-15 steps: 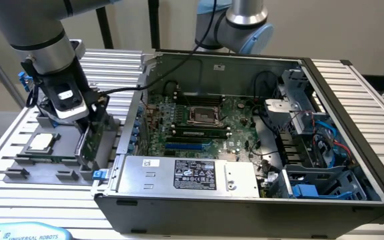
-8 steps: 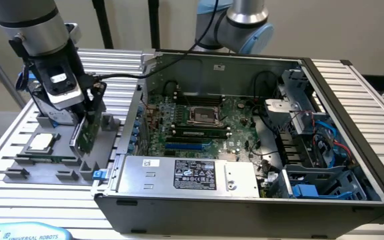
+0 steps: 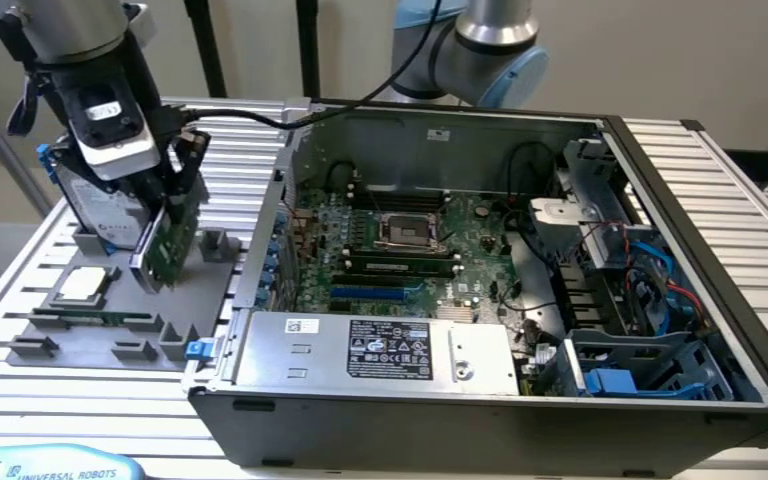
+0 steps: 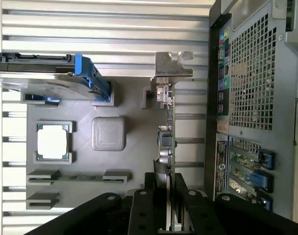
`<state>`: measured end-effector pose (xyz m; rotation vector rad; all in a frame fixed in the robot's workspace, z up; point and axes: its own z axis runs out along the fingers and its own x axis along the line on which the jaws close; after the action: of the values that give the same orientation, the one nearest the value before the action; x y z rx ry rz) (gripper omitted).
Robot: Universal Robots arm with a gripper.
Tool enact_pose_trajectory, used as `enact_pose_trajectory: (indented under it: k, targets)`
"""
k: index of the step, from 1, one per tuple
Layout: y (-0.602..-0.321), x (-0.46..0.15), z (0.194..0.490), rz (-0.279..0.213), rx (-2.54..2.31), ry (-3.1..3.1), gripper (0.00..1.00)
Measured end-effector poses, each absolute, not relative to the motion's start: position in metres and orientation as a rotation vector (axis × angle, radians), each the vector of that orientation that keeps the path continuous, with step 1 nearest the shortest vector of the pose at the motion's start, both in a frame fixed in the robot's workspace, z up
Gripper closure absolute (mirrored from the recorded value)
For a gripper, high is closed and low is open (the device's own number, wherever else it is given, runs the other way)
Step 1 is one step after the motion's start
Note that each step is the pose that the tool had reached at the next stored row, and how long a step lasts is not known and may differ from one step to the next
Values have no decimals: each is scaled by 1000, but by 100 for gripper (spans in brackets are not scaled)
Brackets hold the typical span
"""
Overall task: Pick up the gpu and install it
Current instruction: 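Pick up the gpu and move the gpu toward the slot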
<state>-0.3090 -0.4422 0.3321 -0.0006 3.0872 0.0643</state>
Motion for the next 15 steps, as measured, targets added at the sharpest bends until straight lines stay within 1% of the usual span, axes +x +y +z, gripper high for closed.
enact_pose_trajectory:
  k: [8,15]
  targets:
    - [-442,-296,368,64,0,3089,73]
    - [-442,-271,400,64,0,3092,73]
